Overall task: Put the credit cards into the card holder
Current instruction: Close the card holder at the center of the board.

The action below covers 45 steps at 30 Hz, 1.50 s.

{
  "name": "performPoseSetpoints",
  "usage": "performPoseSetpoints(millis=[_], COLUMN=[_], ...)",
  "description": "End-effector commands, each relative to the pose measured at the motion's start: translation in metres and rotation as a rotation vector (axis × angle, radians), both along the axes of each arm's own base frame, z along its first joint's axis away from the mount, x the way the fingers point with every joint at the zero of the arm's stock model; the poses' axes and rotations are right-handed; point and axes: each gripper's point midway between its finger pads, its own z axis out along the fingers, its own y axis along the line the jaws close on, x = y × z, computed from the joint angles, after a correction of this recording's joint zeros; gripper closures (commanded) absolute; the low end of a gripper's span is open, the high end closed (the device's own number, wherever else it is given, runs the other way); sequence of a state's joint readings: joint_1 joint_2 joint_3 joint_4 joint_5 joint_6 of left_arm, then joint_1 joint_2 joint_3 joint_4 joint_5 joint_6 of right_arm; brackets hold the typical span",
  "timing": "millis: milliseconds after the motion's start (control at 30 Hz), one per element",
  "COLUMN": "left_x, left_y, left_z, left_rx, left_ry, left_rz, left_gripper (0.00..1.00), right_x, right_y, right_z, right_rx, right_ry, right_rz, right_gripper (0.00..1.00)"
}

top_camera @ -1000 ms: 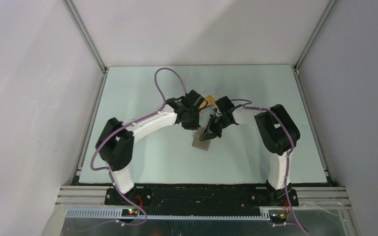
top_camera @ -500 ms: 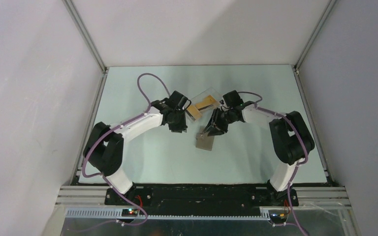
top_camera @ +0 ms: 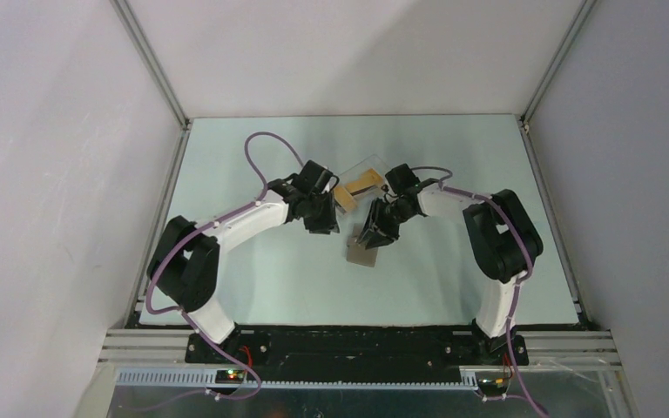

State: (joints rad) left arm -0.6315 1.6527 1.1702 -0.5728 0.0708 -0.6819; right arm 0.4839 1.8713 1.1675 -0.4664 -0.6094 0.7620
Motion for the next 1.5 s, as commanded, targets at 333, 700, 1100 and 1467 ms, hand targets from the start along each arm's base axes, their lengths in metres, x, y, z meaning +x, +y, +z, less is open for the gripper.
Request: performPoseSetpoints(millis=[333,700,1100,1467], left_x=[0.0,0.005,-0.002,-0.004], left_y=[-0.026,-0.046,-0.061,-0.067], left_z=[-0.007,-0.011,-0.044,-0.045], left_rx=[-0.023,-0.023,0.02,0.02], left_ry=[0.008,0.011,0.073,0.075], left_rz=[-0.05,-0.083,-0.12,-0.12], left_gripper=[0.67,0.71,0.83,0.85], right_x=[0.002,0.013,0.013,0.006], right_y=[0.003,0.012,0.011,0.003], right_z=[-0.014,0.0,0.0,-0.023], right_rx=[-0.017,0.075,0.079,0.0], right_ry=[0.039,0.028,0.037,0.062], right_rz=[0.0,-0.021,-0.02,-0.01], right_gripper=[0.72,0.7,0.72,0.73])
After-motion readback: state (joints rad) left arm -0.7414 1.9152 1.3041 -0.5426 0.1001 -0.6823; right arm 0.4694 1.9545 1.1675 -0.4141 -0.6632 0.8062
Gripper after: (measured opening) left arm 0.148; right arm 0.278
